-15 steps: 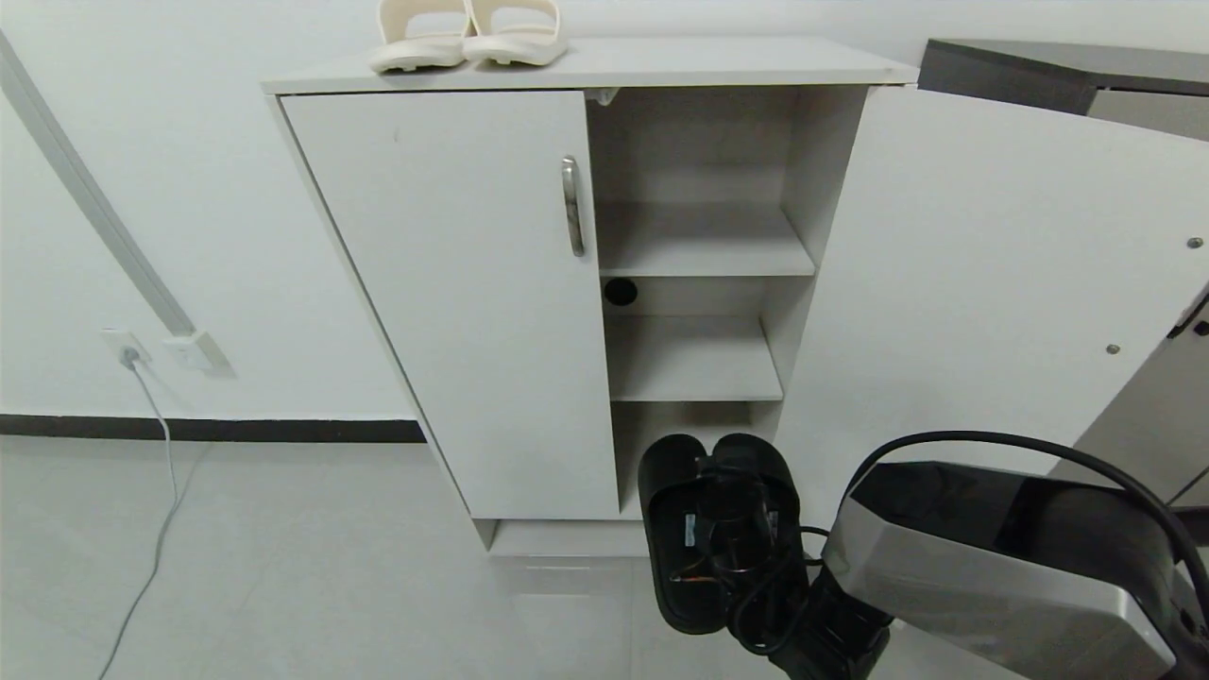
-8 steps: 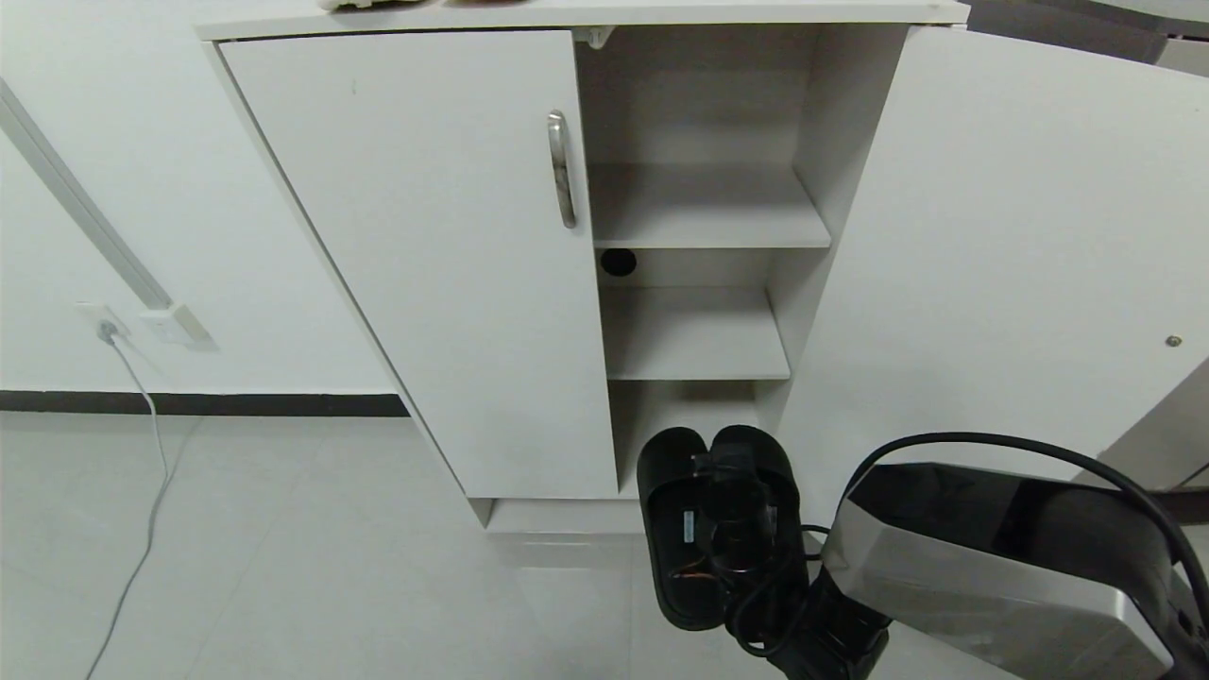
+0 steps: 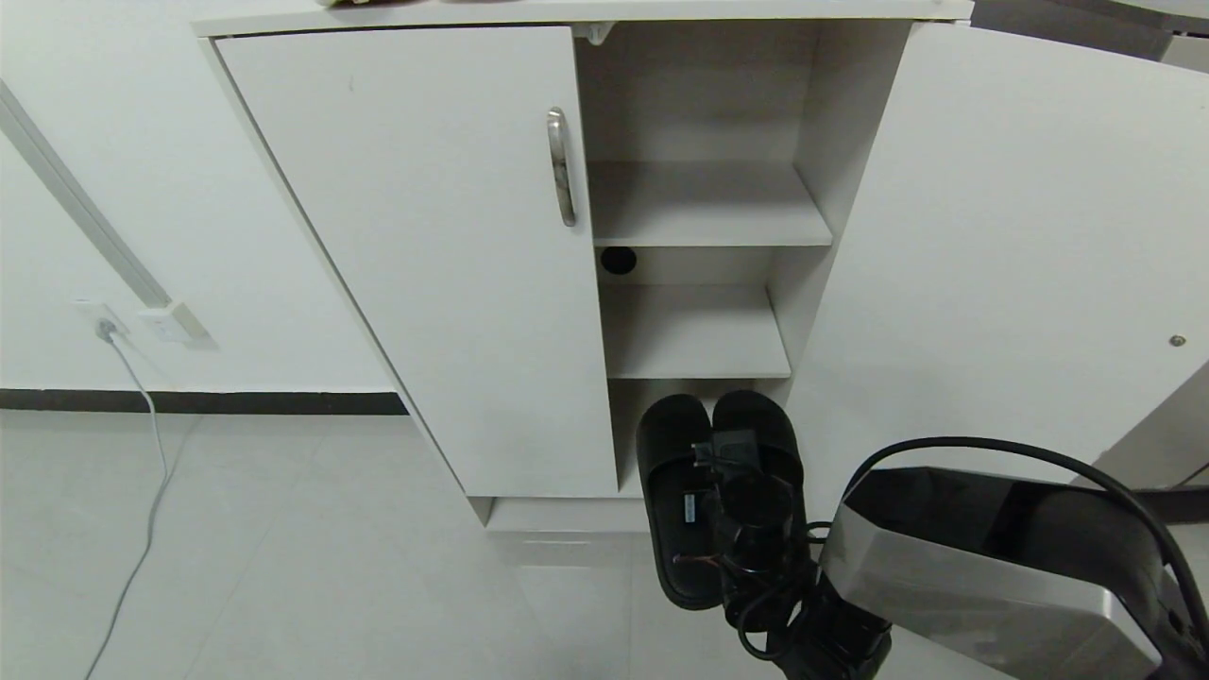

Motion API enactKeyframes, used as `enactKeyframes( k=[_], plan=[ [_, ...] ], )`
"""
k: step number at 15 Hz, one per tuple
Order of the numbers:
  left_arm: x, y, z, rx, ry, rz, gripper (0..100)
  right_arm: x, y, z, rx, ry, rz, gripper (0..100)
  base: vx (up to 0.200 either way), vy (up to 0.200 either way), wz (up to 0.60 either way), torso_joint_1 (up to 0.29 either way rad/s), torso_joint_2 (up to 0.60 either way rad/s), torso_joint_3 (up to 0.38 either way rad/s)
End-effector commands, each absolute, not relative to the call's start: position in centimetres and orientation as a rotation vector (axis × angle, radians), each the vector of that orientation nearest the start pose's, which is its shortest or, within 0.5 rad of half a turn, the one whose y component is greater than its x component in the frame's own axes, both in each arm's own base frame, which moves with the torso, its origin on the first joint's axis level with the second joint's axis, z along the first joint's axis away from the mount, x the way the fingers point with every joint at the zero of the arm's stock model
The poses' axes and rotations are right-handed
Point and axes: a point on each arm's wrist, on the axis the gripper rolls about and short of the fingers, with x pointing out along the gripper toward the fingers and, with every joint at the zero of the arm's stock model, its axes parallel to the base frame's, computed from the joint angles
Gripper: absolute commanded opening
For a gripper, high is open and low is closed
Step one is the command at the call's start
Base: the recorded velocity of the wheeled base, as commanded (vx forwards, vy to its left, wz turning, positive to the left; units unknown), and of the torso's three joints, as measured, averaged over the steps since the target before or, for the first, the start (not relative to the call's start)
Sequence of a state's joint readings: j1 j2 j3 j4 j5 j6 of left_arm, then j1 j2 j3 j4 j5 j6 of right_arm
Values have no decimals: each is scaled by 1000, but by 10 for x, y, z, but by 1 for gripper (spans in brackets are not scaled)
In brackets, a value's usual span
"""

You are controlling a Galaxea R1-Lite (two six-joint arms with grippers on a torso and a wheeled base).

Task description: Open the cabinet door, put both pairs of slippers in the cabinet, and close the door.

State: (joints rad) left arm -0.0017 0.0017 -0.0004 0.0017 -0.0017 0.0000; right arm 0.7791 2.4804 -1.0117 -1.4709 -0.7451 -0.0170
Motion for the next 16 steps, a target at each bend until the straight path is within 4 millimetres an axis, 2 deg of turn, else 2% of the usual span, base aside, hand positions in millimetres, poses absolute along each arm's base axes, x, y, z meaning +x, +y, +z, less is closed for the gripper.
enactKeyframes(
  k=[1,4,16],
  plan=[
    [-23,0,76,0,3,-3,0,314,288,19,-19,-16,32,0,0,0,0,0,0,0],
    [-23,0,76,0,3,-5,0,315,287,20,-32,-22,30,0,0,0,0,0,0,0],
    [-23,0,76,0,3,-6,0,315,287,19,-39,-14,29,0,200,0,0,1,2,2]
  ],
)
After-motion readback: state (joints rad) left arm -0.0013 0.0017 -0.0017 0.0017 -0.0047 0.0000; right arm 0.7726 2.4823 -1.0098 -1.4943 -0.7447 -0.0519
